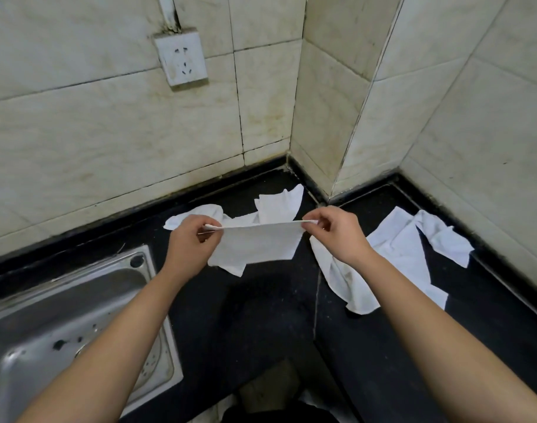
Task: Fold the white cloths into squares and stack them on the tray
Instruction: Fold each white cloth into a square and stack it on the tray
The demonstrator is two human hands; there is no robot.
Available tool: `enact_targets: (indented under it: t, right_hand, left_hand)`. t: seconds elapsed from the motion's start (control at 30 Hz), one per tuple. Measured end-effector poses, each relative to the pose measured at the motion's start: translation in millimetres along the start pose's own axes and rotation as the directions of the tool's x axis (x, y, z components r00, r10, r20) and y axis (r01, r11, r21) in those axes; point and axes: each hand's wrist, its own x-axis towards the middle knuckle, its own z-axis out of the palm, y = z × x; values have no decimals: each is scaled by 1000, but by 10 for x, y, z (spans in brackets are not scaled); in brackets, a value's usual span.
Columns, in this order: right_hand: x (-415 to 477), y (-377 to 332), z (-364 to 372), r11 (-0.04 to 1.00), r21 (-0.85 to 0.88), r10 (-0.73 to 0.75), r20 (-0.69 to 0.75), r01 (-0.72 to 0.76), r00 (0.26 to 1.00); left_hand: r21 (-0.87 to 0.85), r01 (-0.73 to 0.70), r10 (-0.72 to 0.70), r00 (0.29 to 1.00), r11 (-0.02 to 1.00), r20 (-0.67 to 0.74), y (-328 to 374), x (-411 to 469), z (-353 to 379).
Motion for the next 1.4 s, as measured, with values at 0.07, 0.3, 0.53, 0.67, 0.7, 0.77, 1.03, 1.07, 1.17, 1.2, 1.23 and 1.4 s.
enact_targets:
  t: [0.07, 0.3, 0.53, 0.67, 0.7, 0.77, 1.03, 1.07, 1.17, 1.2, 1.23, 1.4]
  right_hand:
    - [-135, 53, 42, 999, 1, -32, -16, 32, 999]
    - [-992, 556, 648, 993, -56, 116, 227, -106, 967]
    - [-1798, 871, 1191, 956, -288, 210, 549, -53, 809]
    - [-1965, 927, 1228, 955, -296, 203, 591, -23, 781]
    - [-1958, 930, 1216, 956, -294, 203, 604, -21, 771]
    - [-1878, 936, 1177, 958, -283, 213, 614, -40, 760]
    - [-1087, 912, 1207, 905, -16, 396, 394, -424, 830]
    - [-1004, 917, 1248, 882, 30, 427, 371, -470, 825]
    - [-823, 929, 1379, 837, 122, 476, 316, -533, 820]
    - [-773, 947, 1434, 836, 130, 480, 298, -534, 825]
    - [-730, 960, 1482, 840, 130, 480, 277, -527, 832]
    - [-612, 996, 1650, 876, 58, 463, 182, -479, 867]
  left_hand:
    - [28, -124, 126, 990, 992, -69, -38, -152, 22]
    - [393, -363, 286, 927, 845, 242, -849, -1152, 226]
    - [410, -487, 172, 780, 771, 602, -1460, -2099, 409]
    - [402, -459, 92, 742, 792, 664, -1516, -2287, 375]
    - [396, -444, 75, 735, 804, 674, -1502, -2266, 357]
    - [372, -347, 4, 736, 861, 677, -1459, -2166, 311]
    - [187, 420, -460, 797, 888, 392, -1417, -1334, 282]
    - [155, 469, -492, 798, 870, 348, -1433, -1242, 322]
    - [114, 532, -543, 805, 839, 240, -1476, -1037, 435]
    - [122, 533, -546, 810, 837, 214, -1505, -992, 477]
    - [141, 524, -543, 817, 840, 193, -1531, -956, 512]
    - [267, 439, -481, 869, 858, 118, -1653, -862, 635]
